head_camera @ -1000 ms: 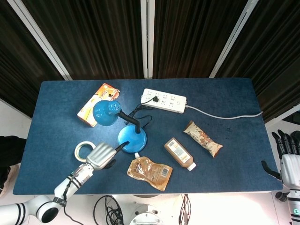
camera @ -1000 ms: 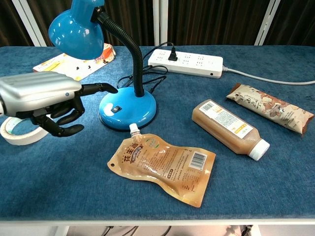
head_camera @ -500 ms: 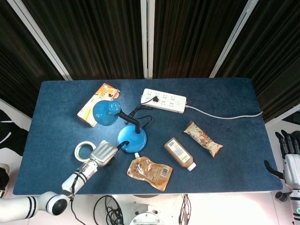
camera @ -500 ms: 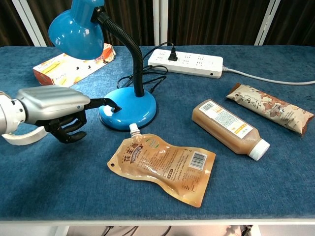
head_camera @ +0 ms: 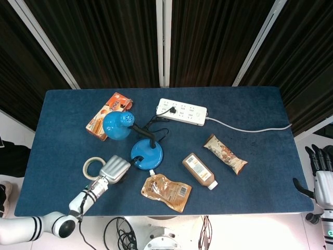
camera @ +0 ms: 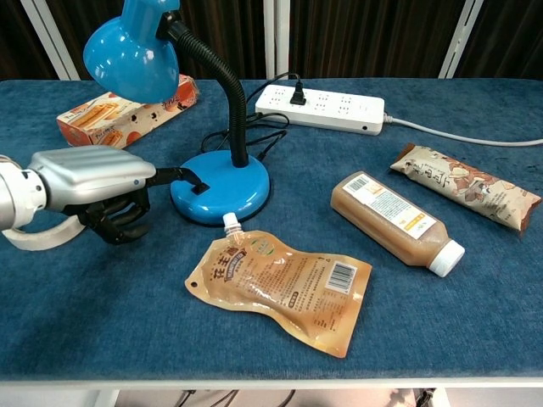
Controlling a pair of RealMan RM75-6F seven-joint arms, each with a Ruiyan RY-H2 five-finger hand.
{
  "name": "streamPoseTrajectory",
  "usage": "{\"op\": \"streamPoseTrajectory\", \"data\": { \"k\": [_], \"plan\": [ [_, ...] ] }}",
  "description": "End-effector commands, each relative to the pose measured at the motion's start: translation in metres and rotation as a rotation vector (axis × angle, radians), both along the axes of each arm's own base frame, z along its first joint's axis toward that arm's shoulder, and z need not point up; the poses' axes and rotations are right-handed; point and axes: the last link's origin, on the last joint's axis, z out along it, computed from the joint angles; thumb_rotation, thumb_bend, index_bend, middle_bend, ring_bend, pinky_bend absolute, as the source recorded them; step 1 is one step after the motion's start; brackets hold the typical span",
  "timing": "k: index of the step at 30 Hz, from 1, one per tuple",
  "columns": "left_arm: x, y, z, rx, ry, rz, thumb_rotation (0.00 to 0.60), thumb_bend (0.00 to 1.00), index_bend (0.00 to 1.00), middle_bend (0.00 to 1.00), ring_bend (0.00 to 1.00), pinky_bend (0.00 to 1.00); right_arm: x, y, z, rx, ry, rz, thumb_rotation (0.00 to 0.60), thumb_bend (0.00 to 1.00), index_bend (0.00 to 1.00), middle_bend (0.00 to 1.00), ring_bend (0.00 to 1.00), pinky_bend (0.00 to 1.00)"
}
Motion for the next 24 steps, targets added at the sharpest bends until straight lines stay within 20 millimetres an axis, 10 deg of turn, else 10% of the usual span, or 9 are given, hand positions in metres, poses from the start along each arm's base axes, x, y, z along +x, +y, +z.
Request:
{"op": "streamPoseTrajectory", "data": {
  "k": [1,13,19,24],
  "plan": [
    [0.001,0.001,0.013,0.052,-0.034,0.000,0.600,0.47,0.08,0.79,0.76,0.76,0.000,-0.001,0.000,0.000,0.001,-0.001,0.600,0.20,0.00,0.00,0.00,0.00],
    [-0.091,-0.025,0.130,0.436,-0.107,0.295,0.600,0.44,0.17,0.72,0.70,0.72,0.004,-0.002,-0.002,0.013,-0.001,0.015,0.600,0.20,0.00,0.00,0.00,0.00],
    [-0.122,-0.032,0.173,0.617,-0.140,0.251,0.600,0.05,0.09,0.12,0.05,0.27,0.011,-0.001,-0.005,0.023,0.011,0.034,0.600,0.20,0.00,0.00,0.00,0.00],
    [-0.133,-0.038,0.181,0.663,-0.234,0.166,0.600,0.00,0.06,0.01,0.00,0.12,0.015,-0.001,-0.004,0.037,0.068,0.047,0.600,0.20,0.00,0.00,0.00,0.00]
  ]
}}
